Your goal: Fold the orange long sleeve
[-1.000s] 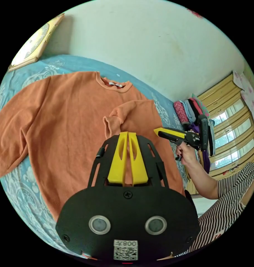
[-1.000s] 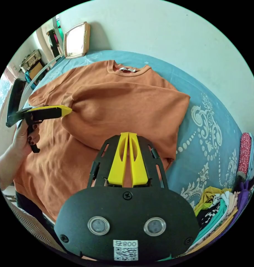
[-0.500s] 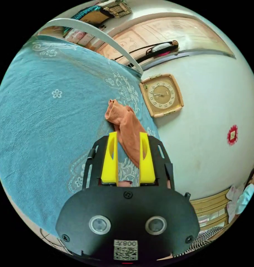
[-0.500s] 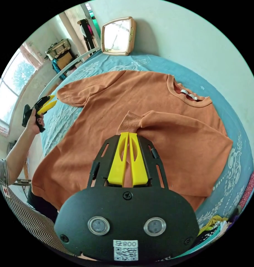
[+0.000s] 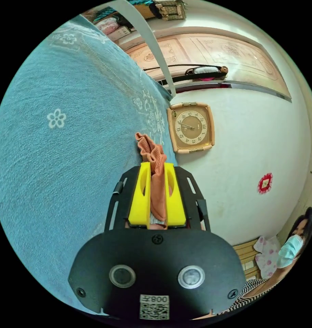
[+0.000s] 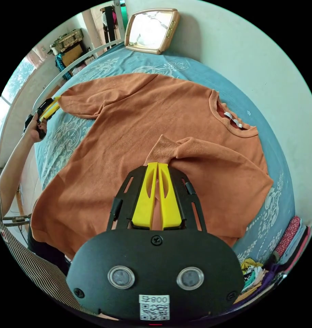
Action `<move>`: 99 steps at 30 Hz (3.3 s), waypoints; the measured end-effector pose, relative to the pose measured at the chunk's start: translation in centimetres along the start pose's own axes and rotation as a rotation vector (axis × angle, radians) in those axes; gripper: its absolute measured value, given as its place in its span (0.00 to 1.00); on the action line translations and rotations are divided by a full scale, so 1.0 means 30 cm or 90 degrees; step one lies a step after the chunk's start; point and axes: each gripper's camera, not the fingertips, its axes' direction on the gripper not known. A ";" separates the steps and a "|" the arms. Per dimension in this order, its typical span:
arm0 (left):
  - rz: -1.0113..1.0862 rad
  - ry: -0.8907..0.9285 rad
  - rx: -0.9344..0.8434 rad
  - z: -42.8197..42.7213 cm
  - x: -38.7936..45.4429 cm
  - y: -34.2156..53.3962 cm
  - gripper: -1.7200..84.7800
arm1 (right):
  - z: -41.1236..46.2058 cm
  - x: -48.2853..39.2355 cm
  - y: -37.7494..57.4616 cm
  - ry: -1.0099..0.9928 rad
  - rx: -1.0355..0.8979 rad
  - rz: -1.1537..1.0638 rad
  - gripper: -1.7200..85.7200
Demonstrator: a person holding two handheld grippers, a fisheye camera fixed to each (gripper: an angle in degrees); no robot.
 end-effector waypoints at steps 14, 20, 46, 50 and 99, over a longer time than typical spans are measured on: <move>0.655 -0.122 -0.209 0.200 0.609 0.776 0.10 | -0.278 -0.025 -0.196 -0.255 0.184 -0.014 0.09; 0.804 -0.204 -0.266 0.322 0.636 1.162 0.10 | -0.269 0.025 -0.304 -0.382 0.187 -0.010 0.15; 0.950 -0.105 -0.288 0.838 0.829 2.033 0.10 | -0.447 0.825 -0.256 -0.386 0.191 0.079 0.05; 0.940 -0.078 -0.356 0.965 0.805 2.155 0.10 | -0.407 1.018 -0.160 -0.395 0.173 0.140 0.07; 0.148 0.073 -0.370 1.005 0.253 0.682 0.06 | 0.022 1.081 -0.994 -0.282 0.131 0.000 0.11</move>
